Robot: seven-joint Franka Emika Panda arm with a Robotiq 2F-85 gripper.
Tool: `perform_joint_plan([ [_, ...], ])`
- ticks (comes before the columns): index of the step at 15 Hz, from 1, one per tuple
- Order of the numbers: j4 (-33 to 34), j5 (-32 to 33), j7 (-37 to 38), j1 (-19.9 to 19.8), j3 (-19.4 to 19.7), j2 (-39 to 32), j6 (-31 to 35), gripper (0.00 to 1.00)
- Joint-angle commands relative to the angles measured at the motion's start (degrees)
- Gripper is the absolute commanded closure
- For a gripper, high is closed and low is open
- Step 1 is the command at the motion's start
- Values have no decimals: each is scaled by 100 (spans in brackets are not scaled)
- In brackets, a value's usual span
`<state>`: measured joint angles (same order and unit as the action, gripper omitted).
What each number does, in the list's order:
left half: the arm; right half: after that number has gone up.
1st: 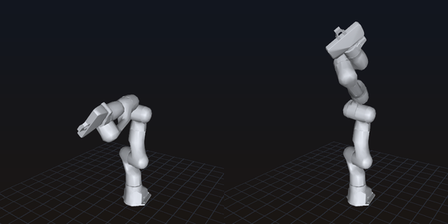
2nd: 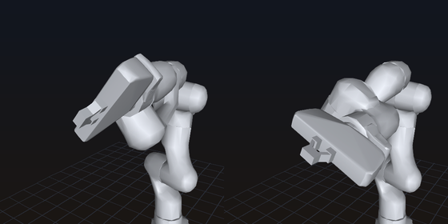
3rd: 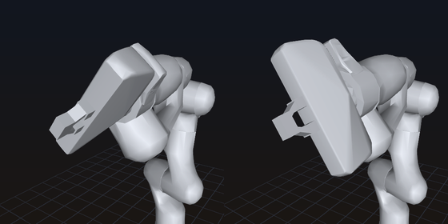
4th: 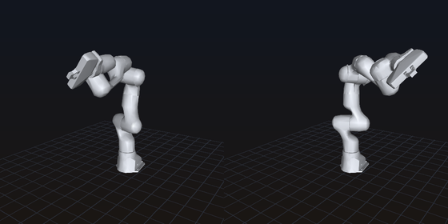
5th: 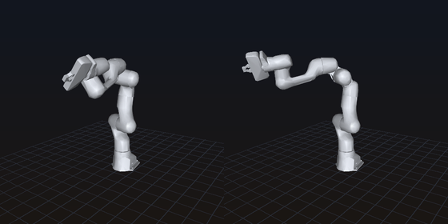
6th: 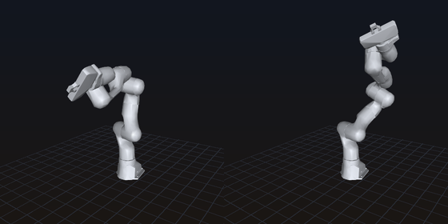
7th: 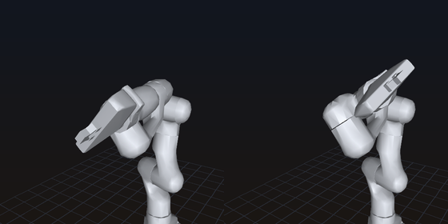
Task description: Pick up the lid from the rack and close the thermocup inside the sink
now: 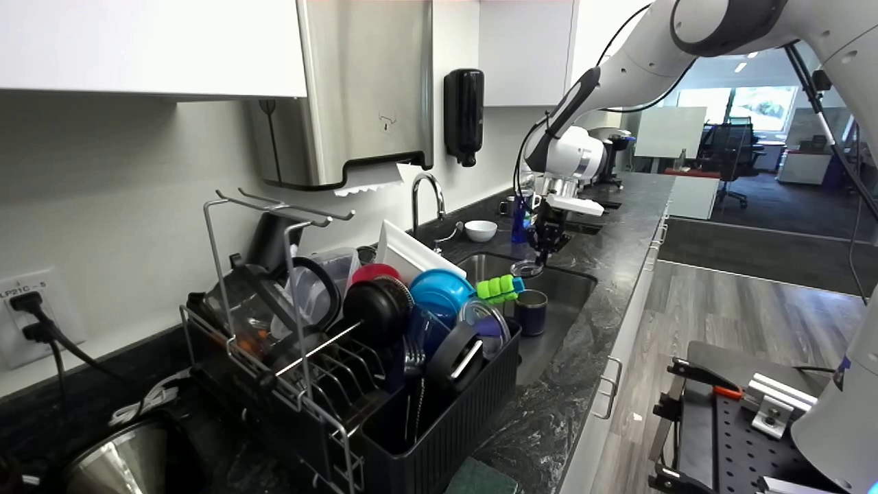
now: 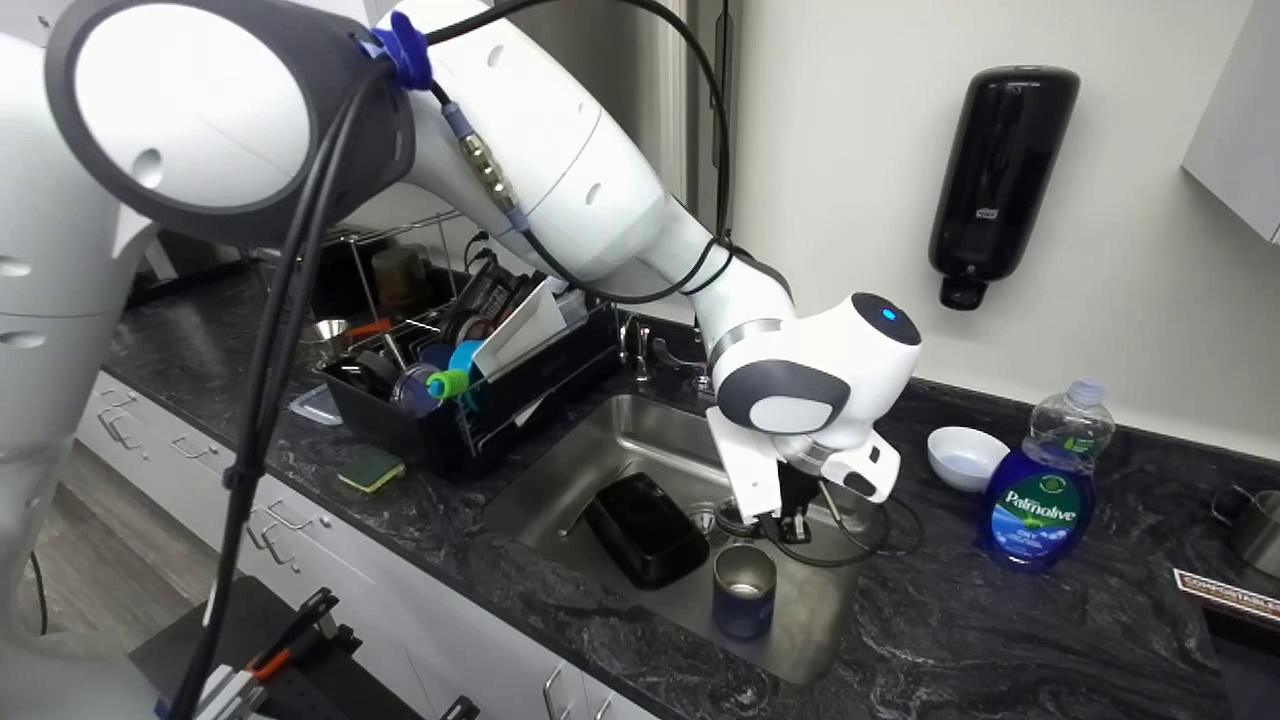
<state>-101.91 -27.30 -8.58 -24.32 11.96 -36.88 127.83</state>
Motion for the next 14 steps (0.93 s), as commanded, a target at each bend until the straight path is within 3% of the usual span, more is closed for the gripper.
perform_joint_plan([
  [1,208,-21,198,-210,-157,-186,38,98],
  [8,128,-127,99,-371,-276,-323,315,98],
  [14,-39,-648,-307,-728,-608,-301,554,98],
])
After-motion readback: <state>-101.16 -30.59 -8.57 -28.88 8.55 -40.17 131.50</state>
